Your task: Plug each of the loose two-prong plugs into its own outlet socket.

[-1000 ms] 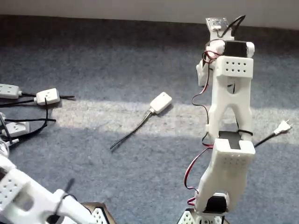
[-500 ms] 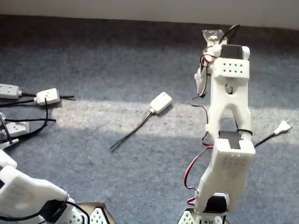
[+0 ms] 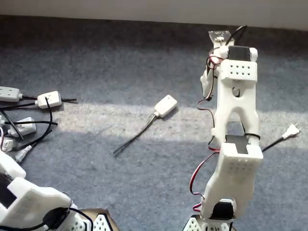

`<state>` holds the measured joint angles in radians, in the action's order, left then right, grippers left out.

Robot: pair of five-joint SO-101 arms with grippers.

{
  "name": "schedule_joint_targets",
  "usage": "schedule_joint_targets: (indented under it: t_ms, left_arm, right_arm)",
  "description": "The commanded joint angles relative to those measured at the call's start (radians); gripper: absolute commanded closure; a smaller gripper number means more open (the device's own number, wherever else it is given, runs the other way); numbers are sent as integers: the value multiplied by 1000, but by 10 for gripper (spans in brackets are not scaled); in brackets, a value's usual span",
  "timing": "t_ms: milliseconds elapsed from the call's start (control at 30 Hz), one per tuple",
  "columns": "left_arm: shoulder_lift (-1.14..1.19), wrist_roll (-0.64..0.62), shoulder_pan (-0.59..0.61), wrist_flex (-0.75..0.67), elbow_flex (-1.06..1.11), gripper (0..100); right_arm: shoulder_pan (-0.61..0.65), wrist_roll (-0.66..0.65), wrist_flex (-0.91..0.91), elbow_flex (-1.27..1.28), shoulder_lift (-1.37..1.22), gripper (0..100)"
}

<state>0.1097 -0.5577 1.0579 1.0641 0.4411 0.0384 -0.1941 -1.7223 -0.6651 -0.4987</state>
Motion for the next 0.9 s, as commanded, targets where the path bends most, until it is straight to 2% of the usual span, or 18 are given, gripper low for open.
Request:
schedule_joint_targets:
  t_ms: [0, 233, 333, 533, 733, 867]
  left_arm:
    - [-180, -23, 44, 80, -18, 737]
    - [-404, -25, 21, 236, 47, 737]
    - [-414, -28, -48, 163, 176, 737]
    - [-389, -189, -73, -107, 355, 735]
    - [-390, -215, -48, -101, 355, 734]
    - [-390, -215, -107, -107, 355, 734]
  right_arm:
    - [-10, -11, -39, 2, 61, 731]
    - [-15, -11, -39, 2, 61, 731]
    - [-16, -11, -41, 4, 61, 731]
    - [-50, -11, -39, 47, 65, 731]
    - [-68, -12, -38, 73, 62, 731]
    - [-62, -12, -38, 73, 62, 731]
